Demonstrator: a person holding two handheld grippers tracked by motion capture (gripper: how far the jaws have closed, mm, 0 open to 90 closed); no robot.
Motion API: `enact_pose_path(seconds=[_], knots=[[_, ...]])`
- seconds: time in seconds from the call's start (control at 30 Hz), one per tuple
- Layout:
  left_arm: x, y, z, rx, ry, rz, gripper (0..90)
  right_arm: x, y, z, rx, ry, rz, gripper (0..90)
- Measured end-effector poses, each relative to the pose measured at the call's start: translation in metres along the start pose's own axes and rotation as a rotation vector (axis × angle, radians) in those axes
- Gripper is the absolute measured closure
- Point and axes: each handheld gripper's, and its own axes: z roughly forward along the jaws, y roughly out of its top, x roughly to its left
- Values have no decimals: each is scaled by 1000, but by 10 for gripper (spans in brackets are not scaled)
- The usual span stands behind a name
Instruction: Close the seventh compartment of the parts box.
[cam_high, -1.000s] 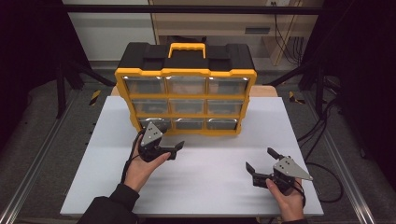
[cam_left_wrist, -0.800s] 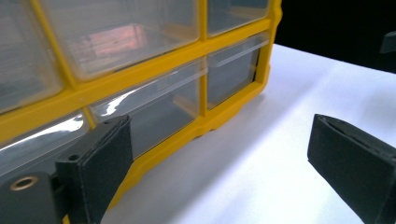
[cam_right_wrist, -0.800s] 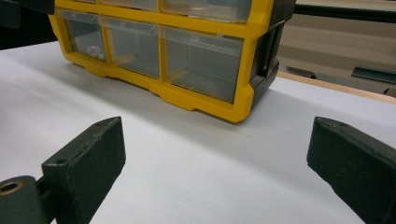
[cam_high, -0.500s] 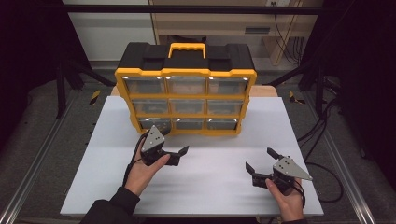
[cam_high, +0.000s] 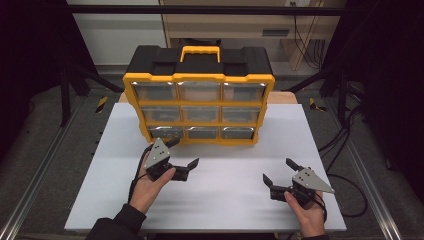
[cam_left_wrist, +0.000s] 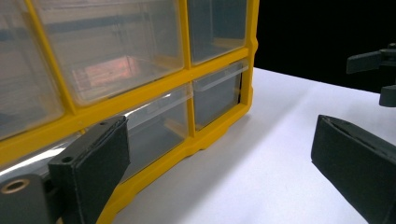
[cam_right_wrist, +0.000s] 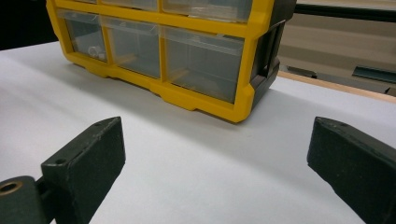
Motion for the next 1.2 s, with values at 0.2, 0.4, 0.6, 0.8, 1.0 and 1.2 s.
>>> enact_pose_path(seconds=[0.2,0.4,0.6,0.8,1.0,1.2], knots=[[3,0,-11,-22,13,5,40,0,0,0,0,-1,-1,43],[5,-3,-21,-37,26,6,40,0,0,0,-1,1,-4,43],[11,-7,-32,-48,42,5,37,1,0,0,-2,2,-4,43],[19,-7,-45,-61,65,4,37,1,0,0,5,1,-7,43],[25,-9,-56,-81,87,-7,37,1,0,1,6,3,-13,43],[30,-12,-64,-88,94,-13,37,1,0,1,4,2,-12,43]])
